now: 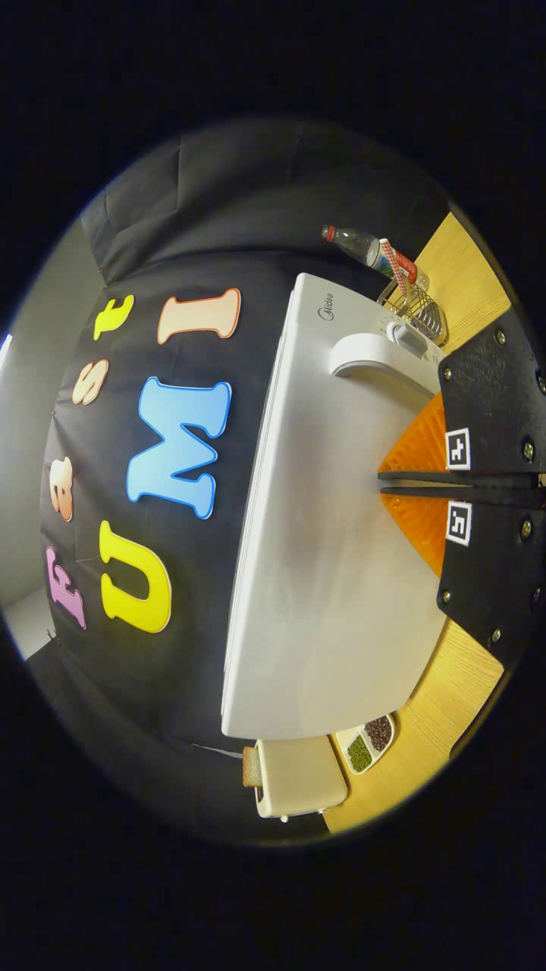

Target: Open the microwave, put the food inside, and close the microwave door.

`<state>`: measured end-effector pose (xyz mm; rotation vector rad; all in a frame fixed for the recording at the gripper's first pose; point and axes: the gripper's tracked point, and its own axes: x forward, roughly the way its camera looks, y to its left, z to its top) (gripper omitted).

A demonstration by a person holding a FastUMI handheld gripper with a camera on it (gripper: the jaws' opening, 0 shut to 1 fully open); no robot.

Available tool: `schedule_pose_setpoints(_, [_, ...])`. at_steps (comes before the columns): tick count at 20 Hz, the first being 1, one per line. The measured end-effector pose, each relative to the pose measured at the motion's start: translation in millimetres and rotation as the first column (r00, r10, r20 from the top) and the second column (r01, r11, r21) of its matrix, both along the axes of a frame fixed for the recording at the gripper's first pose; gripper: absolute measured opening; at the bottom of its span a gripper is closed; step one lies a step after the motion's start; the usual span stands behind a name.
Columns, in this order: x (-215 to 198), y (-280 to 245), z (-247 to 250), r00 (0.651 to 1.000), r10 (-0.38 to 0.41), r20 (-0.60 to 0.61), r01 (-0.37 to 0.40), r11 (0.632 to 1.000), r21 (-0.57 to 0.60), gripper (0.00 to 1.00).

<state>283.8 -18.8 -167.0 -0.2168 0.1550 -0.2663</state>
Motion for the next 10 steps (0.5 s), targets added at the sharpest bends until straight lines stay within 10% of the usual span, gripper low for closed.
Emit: schedule_pose_setpoints(10, [0.0, 3.6, -1.3, 1.000, 0.013, -0.016, -0.014, 0.999, -0.029, 0.05])
